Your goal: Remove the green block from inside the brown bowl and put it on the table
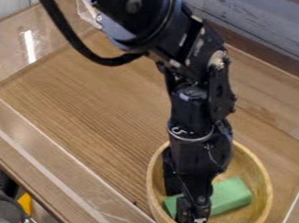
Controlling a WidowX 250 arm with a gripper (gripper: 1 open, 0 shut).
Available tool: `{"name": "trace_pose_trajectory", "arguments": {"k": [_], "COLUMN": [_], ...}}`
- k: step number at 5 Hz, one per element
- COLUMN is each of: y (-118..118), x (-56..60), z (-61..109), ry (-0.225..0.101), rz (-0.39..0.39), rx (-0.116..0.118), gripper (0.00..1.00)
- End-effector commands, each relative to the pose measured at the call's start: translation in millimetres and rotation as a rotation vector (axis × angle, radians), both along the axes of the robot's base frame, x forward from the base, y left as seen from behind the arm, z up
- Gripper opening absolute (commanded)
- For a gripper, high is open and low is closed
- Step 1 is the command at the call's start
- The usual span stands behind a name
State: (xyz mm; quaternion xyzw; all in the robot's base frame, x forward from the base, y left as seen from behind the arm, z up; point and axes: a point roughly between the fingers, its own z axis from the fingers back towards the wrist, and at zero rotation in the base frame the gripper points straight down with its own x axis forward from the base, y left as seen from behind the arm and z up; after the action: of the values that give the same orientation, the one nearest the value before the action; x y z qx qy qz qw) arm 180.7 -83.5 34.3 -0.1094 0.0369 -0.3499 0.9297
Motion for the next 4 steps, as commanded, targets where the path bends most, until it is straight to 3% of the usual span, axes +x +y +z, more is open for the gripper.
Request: {"name": "trace_pose_trajectory", "arguments": {"k": [1,4], "y": [1.3,8.4], "x": [3.5,5.0], "z": [6.2,36.0], "ry": [-0.022,-0.069], "rz": [0.005,0.021], "rx": [-0.009,-0.027], "gripper": [0.00,0.00]}}
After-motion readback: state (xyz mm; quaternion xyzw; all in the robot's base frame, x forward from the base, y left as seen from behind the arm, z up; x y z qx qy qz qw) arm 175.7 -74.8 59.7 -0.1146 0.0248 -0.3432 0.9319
